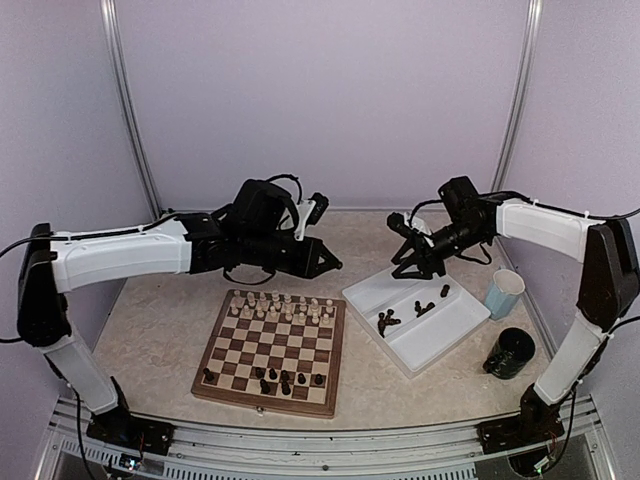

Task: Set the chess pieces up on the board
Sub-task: Place the pawn at f7.

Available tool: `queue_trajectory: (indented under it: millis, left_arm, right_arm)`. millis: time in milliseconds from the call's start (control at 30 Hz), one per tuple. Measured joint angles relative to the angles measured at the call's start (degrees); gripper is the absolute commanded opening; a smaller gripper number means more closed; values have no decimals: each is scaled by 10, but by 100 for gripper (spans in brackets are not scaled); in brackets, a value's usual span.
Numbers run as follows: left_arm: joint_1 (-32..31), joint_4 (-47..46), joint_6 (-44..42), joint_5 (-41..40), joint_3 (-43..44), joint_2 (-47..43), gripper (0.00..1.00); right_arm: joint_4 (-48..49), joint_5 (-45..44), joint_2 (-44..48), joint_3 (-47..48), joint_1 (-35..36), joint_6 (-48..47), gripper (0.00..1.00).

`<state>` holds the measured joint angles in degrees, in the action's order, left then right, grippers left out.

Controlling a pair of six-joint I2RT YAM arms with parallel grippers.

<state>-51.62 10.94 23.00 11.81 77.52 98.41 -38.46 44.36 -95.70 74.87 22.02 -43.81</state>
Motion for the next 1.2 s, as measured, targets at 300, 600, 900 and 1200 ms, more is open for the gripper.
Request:
queue_trajectory:
  millis: [300,600,900,1200]
  left_arm:
    - [-18,221,6,-120,-146,-183,5]
    - [-20,326,39,-107,-236,-239,5]
    - [-27,351,41,-123,-244,-204,5]
    - [-36,351,38,-123,-245,-177,5]
  right_arm:
    - [45,-52,-21,-25,-2,17,44]
    - [54,-74,-32,-28,-2,17,44]
    - [53,-82,-41,-27,-2,17,44]
    - [51,-89,-57,-27,-2,17,44]
